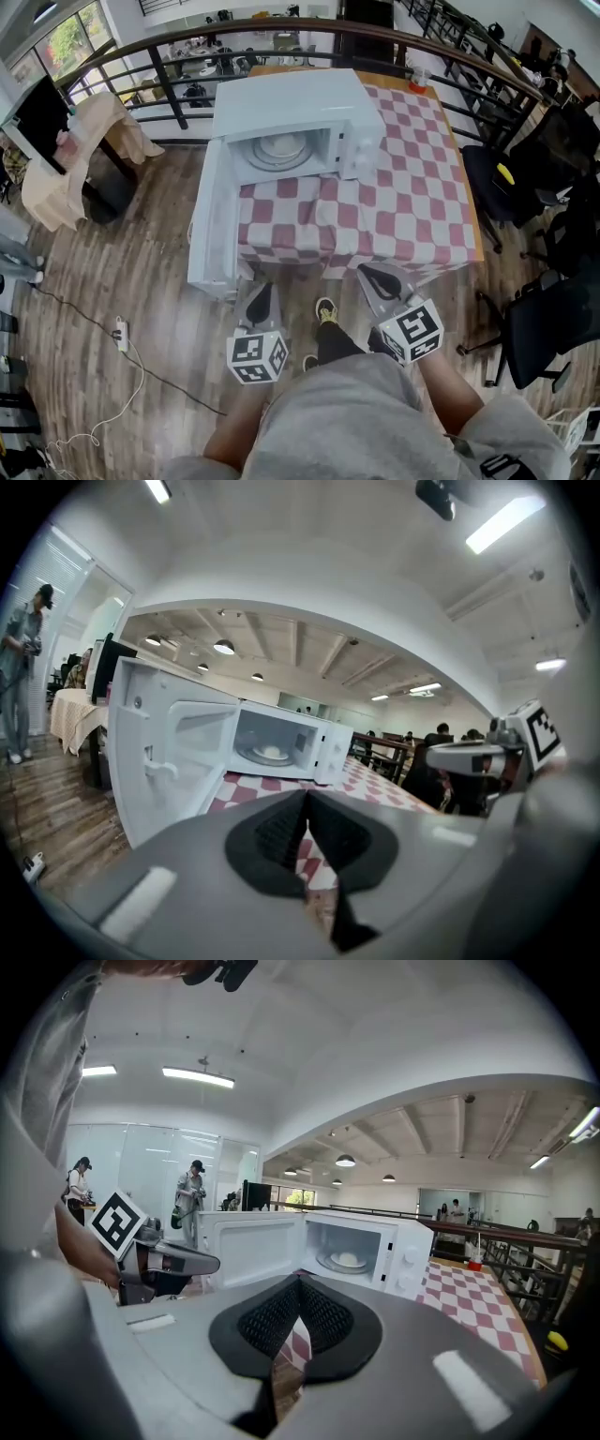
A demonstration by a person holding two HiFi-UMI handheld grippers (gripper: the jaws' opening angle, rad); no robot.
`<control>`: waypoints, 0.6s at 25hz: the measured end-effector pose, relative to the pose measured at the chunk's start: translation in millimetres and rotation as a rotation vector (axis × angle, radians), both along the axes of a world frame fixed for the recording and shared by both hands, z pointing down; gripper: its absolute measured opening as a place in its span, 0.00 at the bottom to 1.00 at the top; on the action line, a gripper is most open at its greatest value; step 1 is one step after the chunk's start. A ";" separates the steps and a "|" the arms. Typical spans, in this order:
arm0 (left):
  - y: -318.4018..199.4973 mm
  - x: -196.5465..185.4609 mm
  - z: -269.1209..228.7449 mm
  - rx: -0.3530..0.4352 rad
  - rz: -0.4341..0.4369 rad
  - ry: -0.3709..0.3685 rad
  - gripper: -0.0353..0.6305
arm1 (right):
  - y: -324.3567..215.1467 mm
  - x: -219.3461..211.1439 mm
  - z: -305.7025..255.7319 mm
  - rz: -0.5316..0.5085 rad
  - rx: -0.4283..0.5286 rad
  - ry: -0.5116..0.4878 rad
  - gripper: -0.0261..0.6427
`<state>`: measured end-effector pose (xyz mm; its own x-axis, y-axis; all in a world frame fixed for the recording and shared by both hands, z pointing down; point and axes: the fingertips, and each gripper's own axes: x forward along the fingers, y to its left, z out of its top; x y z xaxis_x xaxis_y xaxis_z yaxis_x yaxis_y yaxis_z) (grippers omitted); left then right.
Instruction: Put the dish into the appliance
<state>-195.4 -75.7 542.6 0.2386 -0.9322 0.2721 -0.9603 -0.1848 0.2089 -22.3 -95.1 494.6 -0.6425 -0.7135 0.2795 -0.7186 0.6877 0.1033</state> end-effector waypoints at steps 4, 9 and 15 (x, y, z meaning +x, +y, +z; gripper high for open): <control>13.6 8.4 -4.1 0.006 -0.008 0.013 0.07 | 11.4 6.0 1.5 -0.012 -0.013 0.002 0.04; 33.5 17.8 -2.9 -0.003 -0.017 0.023 0.07 | 29.8 13.0 10.4 -0.019 -0.036 -0.008 0.04; 54.4 40.0 -17.7 0.031 -0.010 0.006 0.07 | 49.5 30.9 10.3 -0.013 -0.044 -0.037 0.04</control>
